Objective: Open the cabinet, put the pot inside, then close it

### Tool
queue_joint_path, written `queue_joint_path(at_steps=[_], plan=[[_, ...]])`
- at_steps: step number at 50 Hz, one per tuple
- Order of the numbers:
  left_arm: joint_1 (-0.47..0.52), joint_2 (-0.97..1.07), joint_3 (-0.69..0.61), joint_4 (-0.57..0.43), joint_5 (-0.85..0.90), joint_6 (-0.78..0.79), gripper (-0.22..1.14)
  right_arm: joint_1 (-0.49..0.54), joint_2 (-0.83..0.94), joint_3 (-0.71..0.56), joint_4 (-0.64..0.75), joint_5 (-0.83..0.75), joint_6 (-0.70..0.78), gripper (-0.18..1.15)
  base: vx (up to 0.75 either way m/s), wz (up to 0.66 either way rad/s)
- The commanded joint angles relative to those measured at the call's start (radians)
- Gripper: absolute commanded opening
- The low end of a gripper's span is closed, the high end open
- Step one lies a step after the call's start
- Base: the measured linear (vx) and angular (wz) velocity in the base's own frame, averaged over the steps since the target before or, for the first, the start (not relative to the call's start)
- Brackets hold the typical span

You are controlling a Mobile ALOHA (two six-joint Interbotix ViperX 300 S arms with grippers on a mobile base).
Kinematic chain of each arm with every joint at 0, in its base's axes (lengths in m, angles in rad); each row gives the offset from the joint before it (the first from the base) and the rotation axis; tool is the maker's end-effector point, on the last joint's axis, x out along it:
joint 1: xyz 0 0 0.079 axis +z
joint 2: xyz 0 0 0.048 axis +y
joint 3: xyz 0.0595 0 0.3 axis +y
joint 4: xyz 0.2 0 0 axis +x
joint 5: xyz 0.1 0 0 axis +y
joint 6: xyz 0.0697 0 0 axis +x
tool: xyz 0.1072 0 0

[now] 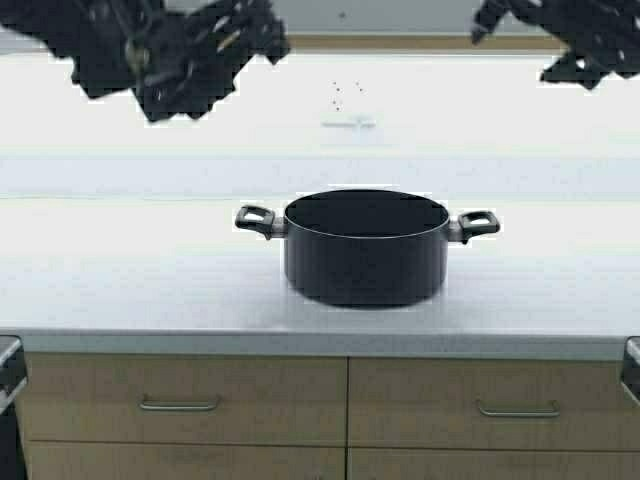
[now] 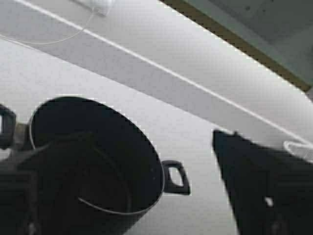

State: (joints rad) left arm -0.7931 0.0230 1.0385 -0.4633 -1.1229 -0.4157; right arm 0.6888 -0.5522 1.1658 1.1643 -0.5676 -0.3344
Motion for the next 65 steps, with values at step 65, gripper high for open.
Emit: queue_joint_path(at_steps=[65], plan=[[0.112, 0.818, -0.172, -0.003, -0.626, -0.793, 1.02, -0.144, 1.292, -0.075, -0.854, -1.123, 1.545, 1.02, 0.04, -0.01]])
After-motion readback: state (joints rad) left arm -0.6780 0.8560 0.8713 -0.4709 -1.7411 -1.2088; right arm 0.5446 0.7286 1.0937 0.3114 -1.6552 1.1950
